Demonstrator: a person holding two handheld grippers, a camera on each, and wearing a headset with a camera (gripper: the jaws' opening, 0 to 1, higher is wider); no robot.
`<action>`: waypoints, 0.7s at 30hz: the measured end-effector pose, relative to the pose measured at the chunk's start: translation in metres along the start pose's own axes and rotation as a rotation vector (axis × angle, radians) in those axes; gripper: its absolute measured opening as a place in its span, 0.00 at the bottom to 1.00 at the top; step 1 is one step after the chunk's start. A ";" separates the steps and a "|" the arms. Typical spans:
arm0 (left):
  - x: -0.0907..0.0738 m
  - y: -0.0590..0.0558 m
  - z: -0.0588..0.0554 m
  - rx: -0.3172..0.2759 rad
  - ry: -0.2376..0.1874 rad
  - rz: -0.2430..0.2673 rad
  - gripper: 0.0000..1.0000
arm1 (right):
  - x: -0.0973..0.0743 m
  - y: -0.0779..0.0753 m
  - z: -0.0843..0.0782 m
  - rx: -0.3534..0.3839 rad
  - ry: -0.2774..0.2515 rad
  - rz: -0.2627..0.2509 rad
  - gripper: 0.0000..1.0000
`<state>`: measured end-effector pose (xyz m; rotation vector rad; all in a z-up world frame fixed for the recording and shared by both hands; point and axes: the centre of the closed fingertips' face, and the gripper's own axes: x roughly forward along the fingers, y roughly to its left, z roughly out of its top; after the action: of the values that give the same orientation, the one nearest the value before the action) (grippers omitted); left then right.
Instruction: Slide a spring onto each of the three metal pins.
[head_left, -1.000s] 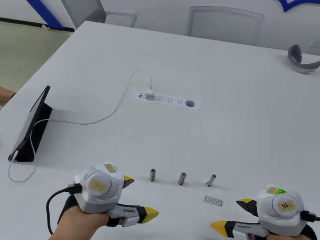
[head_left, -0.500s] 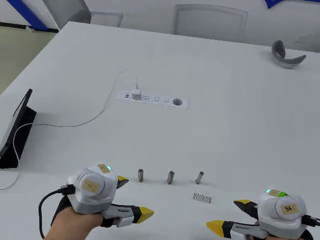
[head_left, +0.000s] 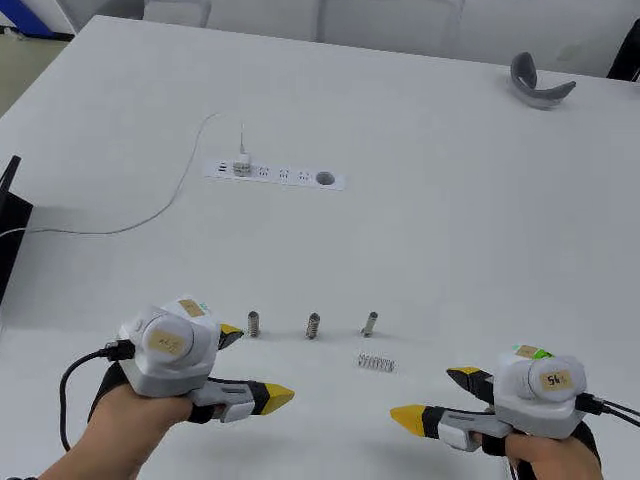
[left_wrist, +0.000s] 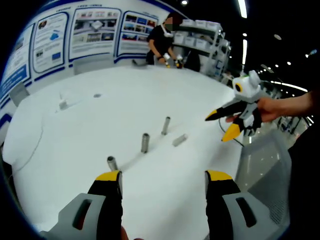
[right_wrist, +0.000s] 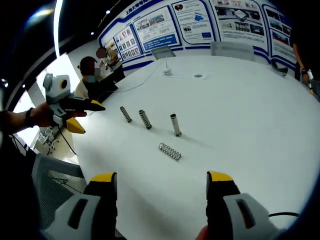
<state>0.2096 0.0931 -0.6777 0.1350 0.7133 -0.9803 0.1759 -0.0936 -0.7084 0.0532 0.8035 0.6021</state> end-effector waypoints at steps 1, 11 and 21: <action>0.001 -0.001 0.001 0.002 -0.001 -0.003 0.68 | -0.001 -0.001 0.000 0.003 -0.001 -0.001 0.74; 0.017 -0.025 0.005 0.058 0.029 -0.066 0.69 | -0.010 -0.004 -0.008 0.020 -0.006 -0.015 0.75; 0.041 -0.046 0.013 0.124 0.065 -0.137 0.70 | -0.022 -0.009 -0.011 0.027 -0.014 -0.033 0.77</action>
<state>0.1938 0.0328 -0.6835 0.2295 0.7280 -1.1561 0.1611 -0.1149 -0.7038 0.0688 0.7981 0.5596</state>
